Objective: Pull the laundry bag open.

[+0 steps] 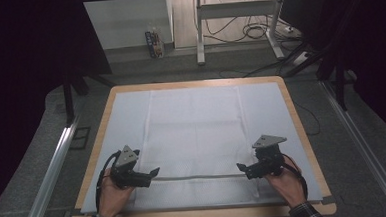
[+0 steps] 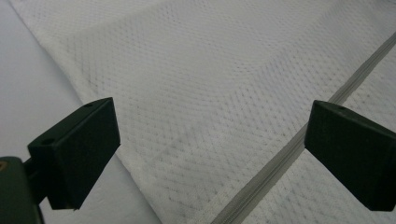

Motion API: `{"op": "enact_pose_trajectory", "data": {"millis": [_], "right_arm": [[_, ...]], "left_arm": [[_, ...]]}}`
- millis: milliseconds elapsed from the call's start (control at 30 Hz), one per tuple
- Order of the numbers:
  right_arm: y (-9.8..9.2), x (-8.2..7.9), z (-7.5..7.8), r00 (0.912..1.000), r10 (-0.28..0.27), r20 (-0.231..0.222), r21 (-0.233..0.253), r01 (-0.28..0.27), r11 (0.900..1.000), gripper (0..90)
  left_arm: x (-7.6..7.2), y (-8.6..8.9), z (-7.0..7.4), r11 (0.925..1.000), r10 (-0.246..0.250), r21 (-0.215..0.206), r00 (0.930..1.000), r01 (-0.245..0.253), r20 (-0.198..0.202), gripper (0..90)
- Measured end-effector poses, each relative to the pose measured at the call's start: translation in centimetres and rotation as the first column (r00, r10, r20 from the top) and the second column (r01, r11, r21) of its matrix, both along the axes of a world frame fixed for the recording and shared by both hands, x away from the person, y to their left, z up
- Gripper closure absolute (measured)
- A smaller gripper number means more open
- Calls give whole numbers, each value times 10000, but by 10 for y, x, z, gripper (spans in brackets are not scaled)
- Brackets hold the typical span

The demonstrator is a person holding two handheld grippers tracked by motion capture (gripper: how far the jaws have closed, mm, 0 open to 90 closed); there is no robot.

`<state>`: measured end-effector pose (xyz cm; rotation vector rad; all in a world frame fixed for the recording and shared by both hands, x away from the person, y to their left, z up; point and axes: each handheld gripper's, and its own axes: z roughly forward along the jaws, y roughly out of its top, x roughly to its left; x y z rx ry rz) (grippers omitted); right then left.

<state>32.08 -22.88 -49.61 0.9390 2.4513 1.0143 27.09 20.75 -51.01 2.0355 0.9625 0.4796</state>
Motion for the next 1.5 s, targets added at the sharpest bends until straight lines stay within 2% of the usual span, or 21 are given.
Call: {"op": "enact_pose_trajectory", "data": {"millis": [100,200,367,467,633,700,833,1000,1067,1233,1333,1400,1500], "right_arm": [[-1,-3,-1,9997,96,-208,-168,-99,9998,0],[-1,-7,-2,9985,8,-543,-49,-10,10000,4],[-2,-14,0,9988,6,-481,51,-4,10000,6],[-4,-18,-1,9976,-13,-699,207,28,9998,3],[-7,-27,-2,9935,-30,-1137,100,41,9999,31],[-7,-33,-1,9941,-8,-1085,-105,-4,9999,93],[-10,-40,3,9956,168,-926,-472,-213,9987,287],[-20,-49,8,9944,194,-1039,-221,-218,9995,425],[-23,-52,8,9920,202,-1246,-75,-213,9997,464],[-29,-56,9,9931,217,-1155,-142,-235,9996,638],[-29,-57,10,9956,268,-899,-52,-274,9996,676],[-28,-56,10,9949,373,-935,83,-366,9993,672],[-23,-54,5,9935,389,-1068,-103,-402,9991,654]], "left_arm": [[-1,-1,-1,10000,-53,63,10000,53,-21,33],[-2,-2,-1,9999,-73,129,10000,73,4,34],[-6,-5,-1,9996,-155,248,9999,154,58,34],[-8,-7,0,9995,-186,261,9998,184,96,34],[-11,-8,0,9994,-219,277,9997,217,86,36],[-13,-10,0,9993,-260,255,9996,258,72,37],[-16,-13,0,9991,-352,229,9994,350,68,38],[-20,-18,1,9984,-534,183,9985,532,93,39],[-21,-20,1,9981,-591,187,9982,588,114,40],[-23,-26,1,9966,-809,139,9967,808,86,42],[-25,-30,2,9953,-973,22,9952,973,51,43],[-25,-33,1,9941,-1085,-33,9941,1085,40,44],[-26,-39,1,9922,-1246,-54,9922,1246,1,43]]}}
